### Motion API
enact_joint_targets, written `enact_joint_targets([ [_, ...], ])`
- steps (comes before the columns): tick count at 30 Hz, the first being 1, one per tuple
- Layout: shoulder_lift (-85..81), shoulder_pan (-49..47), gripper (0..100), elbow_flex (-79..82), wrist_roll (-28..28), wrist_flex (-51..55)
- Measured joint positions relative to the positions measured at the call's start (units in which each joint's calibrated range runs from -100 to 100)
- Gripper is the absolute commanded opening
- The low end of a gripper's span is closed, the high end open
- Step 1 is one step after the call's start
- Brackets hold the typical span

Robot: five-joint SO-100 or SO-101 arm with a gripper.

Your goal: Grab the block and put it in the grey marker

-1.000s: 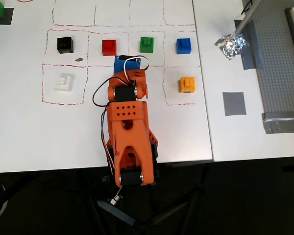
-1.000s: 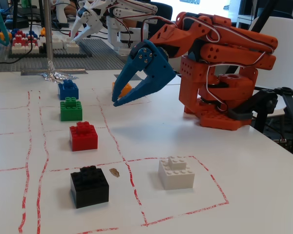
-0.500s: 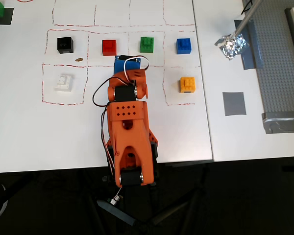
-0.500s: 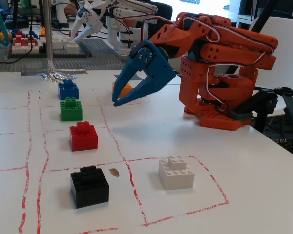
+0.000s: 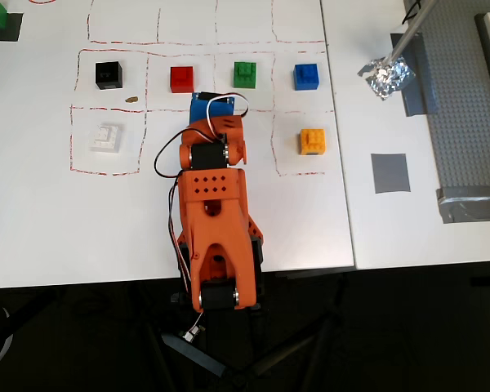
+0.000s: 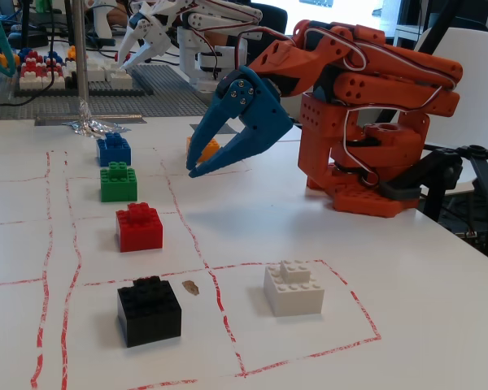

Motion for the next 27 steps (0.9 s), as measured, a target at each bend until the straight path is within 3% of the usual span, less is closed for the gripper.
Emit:
enact_joint_targets([
  [10,7.56,1.20,0,-1.98,-0.59,0.00],
  [27,44.61,2.59,0,-37.96,-8.94,0.08],
])
